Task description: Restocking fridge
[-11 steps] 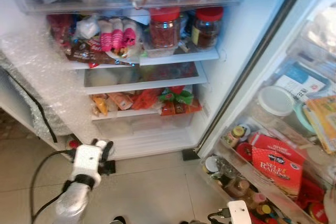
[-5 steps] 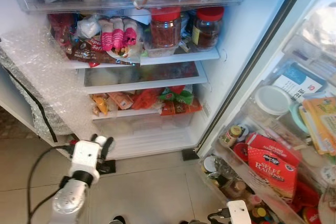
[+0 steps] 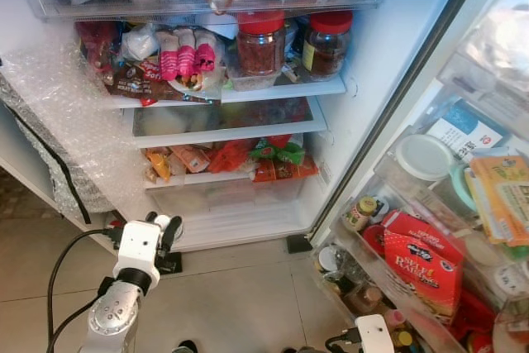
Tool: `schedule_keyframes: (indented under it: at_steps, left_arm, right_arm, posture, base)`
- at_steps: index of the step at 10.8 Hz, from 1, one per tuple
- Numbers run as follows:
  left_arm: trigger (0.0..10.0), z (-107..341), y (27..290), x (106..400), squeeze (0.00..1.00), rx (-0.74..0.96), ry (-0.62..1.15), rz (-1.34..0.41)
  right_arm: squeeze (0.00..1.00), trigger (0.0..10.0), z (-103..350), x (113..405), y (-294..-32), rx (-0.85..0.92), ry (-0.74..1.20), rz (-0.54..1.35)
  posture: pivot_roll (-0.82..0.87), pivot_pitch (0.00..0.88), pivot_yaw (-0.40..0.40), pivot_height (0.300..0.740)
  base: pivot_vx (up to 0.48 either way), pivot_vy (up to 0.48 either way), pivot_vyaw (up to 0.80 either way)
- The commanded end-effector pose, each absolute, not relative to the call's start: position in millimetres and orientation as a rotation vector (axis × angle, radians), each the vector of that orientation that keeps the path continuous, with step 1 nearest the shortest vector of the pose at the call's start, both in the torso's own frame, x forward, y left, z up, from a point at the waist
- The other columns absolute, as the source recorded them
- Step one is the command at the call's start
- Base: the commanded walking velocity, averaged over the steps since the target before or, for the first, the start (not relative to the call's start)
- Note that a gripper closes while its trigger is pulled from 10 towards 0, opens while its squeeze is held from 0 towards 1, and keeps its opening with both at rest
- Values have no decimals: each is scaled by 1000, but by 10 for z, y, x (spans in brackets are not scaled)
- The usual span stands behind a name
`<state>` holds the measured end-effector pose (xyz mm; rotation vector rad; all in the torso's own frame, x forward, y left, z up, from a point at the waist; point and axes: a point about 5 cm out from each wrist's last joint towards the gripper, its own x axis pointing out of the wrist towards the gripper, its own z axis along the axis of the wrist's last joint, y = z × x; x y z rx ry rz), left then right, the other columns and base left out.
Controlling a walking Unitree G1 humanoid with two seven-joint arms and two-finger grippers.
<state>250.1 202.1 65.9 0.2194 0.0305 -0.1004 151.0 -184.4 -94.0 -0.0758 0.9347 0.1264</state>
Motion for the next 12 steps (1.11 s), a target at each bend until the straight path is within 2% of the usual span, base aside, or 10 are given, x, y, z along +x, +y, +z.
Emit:
schedule_keyframes:
  at_steps: [1, 4, 8, 10, 12]
  left_arm:
    - [10000, 691, 1999, 2499, 0, 234, 19, -109]
    - [10000, 692, 1999, 2499, 0, 234, 21, -108]
    - [10000, 726, 1962, 2563, 0, 246, 16, -125]
    - [10000, 727, 1958, 2570, 0, 246, 16, -124]
    - [10000, 727, 1950, 2574, 0, 258, 16, -131]
  right_arm:
    - [0, 10000, -999, 1351, -1874, -81, 991, 124]
    - [0, 10000, -1000, 1351, -1874, -81, 991, 124]
    - [0, 10000, -1000, 1356, -1859, -76, 993, 129]
    - [0, 10000, -998, 1361, -1856, -81, 988, 135]
    - [0, 10000, -1001, 1354, -1853, -67, 992, 127]
  posture:
    - [-117, 188, -59, 740]
    - [-117, 188, -59, 740]
    - [-117, 207, -58, 740]
    - [-118, 207, -58, 740]
    - [-116, 209, -57, 740]
  base:
    - [0, 0, 0]
    - [0, 0, 0]
    - [304, 0, 0]
    - [349, 0, 638]
    - [291, 0, 0]
